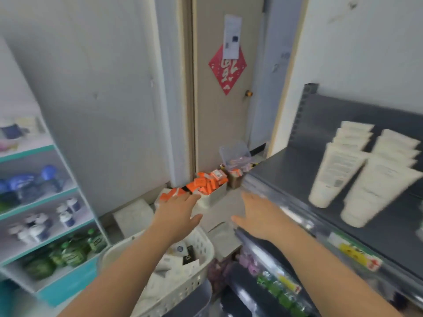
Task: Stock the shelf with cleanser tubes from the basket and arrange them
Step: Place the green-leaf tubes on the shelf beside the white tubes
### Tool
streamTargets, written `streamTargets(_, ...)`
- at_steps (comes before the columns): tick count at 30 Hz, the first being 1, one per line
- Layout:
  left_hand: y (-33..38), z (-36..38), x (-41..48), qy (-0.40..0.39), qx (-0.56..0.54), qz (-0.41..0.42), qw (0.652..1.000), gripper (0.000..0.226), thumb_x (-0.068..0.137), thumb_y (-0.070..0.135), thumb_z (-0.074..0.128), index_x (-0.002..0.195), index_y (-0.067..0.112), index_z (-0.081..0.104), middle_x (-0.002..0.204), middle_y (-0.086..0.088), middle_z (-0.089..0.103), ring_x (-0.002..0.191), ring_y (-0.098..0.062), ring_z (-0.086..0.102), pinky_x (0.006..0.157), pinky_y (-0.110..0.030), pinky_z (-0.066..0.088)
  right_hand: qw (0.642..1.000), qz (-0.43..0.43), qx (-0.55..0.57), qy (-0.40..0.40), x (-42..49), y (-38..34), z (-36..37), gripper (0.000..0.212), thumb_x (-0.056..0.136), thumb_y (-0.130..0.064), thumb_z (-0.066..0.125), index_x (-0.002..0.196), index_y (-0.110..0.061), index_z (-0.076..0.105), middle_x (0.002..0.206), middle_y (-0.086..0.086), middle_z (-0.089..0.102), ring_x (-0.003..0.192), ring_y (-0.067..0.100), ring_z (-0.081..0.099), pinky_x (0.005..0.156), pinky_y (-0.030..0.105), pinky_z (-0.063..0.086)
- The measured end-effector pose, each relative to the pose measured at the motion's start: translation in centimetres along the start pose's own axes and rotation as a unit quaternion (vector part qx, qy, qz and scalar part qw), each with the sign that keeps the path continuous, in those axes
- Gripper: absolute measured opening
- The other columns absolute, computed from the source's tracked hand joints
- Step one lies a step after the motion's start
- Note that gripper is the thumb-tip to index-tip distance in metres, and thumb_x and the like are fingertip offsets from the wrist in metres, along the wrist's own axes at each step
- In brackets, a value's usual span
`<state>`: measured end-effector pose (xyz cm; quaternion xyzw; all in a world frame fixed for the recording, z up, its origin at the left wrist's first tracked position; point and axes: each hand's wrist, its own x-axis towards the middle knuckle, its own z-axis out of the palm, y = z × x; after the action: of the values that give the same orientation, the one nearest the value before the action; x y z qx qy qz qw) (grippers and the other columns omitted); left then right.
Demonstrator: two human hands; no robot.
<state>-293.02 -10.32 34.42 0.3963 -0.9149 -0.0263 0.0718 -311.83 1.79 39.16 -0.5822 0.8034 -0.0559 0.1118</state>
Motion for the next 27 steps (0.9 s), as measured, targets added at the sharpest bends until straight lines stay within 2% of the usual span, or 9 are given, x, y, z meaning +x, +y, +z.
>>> streamTargets(3,-5.3,0.5,-0.3,-0.021,-0.002,-0.015,1.0,0.056,0.092,0.05,0.045,0.144,0.03,0.036,0.143,0.005,0.048,0.125,-0.024,0.049,0.099,-0.043,0.043,1.0,-0.006,0.004,-0.024,3.3,-4.0,2.0,0.062,0.091,-0.048,0.052,0.138,-0.01,0.039,0.137,0.011,0.051,0.122,0.029,0.051,0.095,0.039,0.045)
streamTargets(6,-9.7,1.7,-0.9,-0.052,-0.002,-0.042,0.998,0.06,0.094,0.05,0.045,0.148,0.031,0.028,0.143,0.003,0.048,0.123,-0.025,0.051,0.095,-0.042,0.045,0.999,-0.009,0.006,-0.046,6.0,-7.5,4.0,0.058,0.093,-0.047,0.051,0.135,-0.008,0.04,0.134,0.013,0.05,0.118,0.03,0.051,0.087,0.036,0.042)
streamTargets(9,-12.7,3.6,-1.7,-0.086,-0.009,-0.058,0.995,0.062,0.095,0.05,0.044,0.149,0.03,0.023,0.143,0.002,0.048,0.121,-0.026,0.053,0.095,-0.042,0.045,0.997,-0.014,0.008,-0.072,8.0,-10.4,6.1,0.067,0.092,-0.048,0.051,0.143,-0.009,0.033,0.141,0.012,0.045,0.123,0.03,0.049,0.093,0.038,0.043)
streamTargets(12,-14.5,6.0,-2.4,-0.117,-0.018,-0.08,0.99,0.061,0.095,0.047,0.045,0.149,0.03,0.022,0.14,0.001,0.05,0.116,-0.025,0.055,0.09,-0.04,0.046,0.994,-0.022,0.01,-0.11,9.2,-12.4,8.6,0.065,0.091,-0.046,0.053,0.143,-0.012,0.033,0.142,0.01,0.045,0.123,0.029,0.049,0.098,0.041,0.044)
streamTargets(17,-16.7,10.5,-3.9,-0.173,-0.057,-0.136,0.974,0.058,0.094,0.044,0.047,0.147,0.03,0.026,0.137,0.0,0.051,0.113,-0.025,0.055,0.089,-0.041,0.049,0.983,-0.033,-0.005,-0.181,11.3,-13.1,13.1,0.056,0.09,-0.046,0.053,0.133,-0.013,0.041,0.126,0.005,0.053,0.105,0.022,0.054,0.087,0.038,0.048)
streamTargets(20,-17.6,13.4,-5.4,-0.211,-0.091,-0.161,0.96,0.055,0.094,0.041,0.048,0.145,0.028,0.03,0.138,-0.001,0.051,0.116,-0.025,0.055,0.094,-0.042,0.049,0.973,-0.03,-0.001,-0.227,12.5,-13.4,16.3,0.063,0.092,-0.044,0.051,0.143,-0.011,0.034,0.138,0.006,0.048,0.118,0.023,0.051,0.099,0.038,0.045)
streamTargets(22,-18.1,15.5,-6.2,-0.244,-0.136,-0.186,0.942,0.055,0.096,0.037,0.048,0.146,0.025,0.029,0.137,-0.005,0.05,0.118,-0.027,0.053,0.098,-0.042,0.045,0.966,-0.03,0.009,-0.256,13.0,-13.8,18.9,0.056,0.09,-0.041,0.053,0.138,-0.015,0.043,0.135,0.006,0.054,0.115,0.023,0.056,0.097,0.038,0.048)
streamTargets(25,-18.5,18.6,-6.8,-0.275,-0.274,-0.273,0.88,0.058,0.098,0.032,0.048,0.149,0.018,0.025,0.145,-0.01,0.042,0.128,-0.03,0.046,0.105,-0.039,0.039,0.952,-0.033,0.03,-0.302,13.4,-14.5,23.4,0.031,0.085,-0.038,0.052,0.11,-0.02,0.059,0.102,0.003,0.065,0.094,0.024,0.065,0.076,0.035,0.055)
streamTargets(27,-18.8,20.7,-6.8,-0.278,-0.323,-0.323,0.845,0.057,0.098,0.027,0.047,0.149,0.015,0.025,0.148,-0.012,0.036,0.131,-0.031,0.041,0.107,-0.041,0.037,0.943,-0.037,0.027,-0.331,13.2,-15.1,26.3,0.031,0.089,-0.035,0.052,0.114,-0.017,0.057,0.105,0.004,0.064,0.093,0.021,0.064,0.073,0.033,0.053)
